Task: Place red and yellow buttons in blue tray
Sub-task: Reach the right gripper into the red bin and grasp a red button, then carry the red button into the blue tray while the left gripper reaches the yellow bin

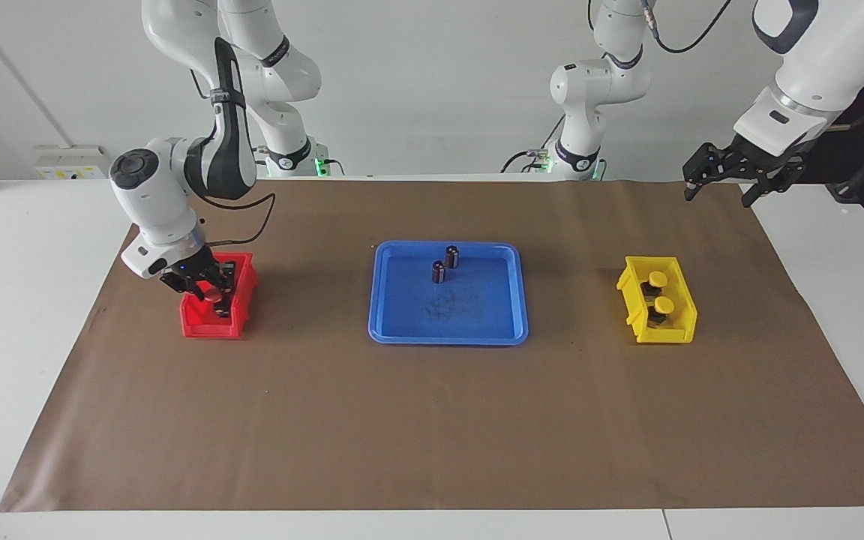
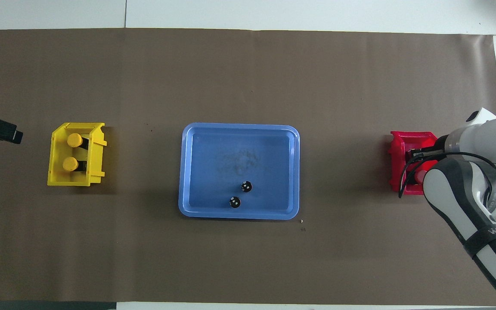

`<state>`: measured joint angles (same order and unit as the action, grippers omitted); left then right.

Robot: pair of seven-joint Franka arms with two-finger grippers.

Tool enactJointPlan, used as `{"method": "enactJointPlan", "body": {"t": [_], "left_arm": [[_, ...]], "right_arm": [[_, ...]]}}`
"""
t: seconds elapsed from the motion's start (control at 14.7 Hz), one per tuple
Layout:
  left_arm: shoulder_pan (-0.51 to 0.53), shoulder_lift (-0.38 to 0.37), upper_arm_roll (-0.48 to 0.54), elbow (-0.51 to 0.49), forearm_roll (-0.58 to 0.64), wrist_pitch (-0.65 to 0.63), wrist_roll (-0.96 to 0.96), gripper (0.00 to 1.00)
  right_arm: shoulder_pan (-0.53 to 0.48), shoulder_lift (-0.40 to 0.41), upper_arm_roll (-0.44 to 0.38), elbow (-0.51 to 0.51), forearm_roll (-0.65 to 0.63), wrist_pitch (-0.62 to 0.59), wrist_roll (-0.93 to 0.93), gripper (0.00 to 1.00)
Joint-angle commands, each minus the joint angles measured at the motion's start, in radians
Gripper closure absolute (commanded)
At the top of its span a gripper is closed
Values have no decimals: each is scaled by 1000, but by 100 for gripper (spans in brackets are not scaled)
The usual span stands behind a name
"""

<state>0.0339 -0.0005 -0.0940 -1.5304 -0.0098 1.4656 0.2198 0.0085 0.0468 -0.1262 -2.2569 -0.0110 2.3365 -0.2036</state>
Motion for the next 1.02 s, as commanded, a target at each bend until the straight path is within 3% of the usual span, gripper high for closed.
{"method": "enactJointPlan", "body": {"t": [0.0, 0.07, 0.34, 0.41, 0.68, 0.95], "left_arm": [[4, -29, 14, -28, 16, -10, 95, 0], [4, -29, 14, -28, 16, -8, 89, 0], [-5, -29, 13, -30, 17, 4, -40, 0], [-11, -32, 11, -42, 16, 18, -81, 0], [-42, -137, 0, -315, 16, 295, -203, 0], [-36, -122, 2, -341, 16, 338, -194, 0]], "right_arm": [[-5, -5, 5, 22, 9, -6, -42, 89], [-2, 5, 5, 66, 6, -56, -57, 89], [8, 94, 7, 429, -7, -449, -66, 89], [34, 97, 7, 479, -7, -500, -57, 89], [200, 148, 23, 611, 8, -556, 190, 89], [473, 214, 27, 622, 11, -415, 634, 95]]}}
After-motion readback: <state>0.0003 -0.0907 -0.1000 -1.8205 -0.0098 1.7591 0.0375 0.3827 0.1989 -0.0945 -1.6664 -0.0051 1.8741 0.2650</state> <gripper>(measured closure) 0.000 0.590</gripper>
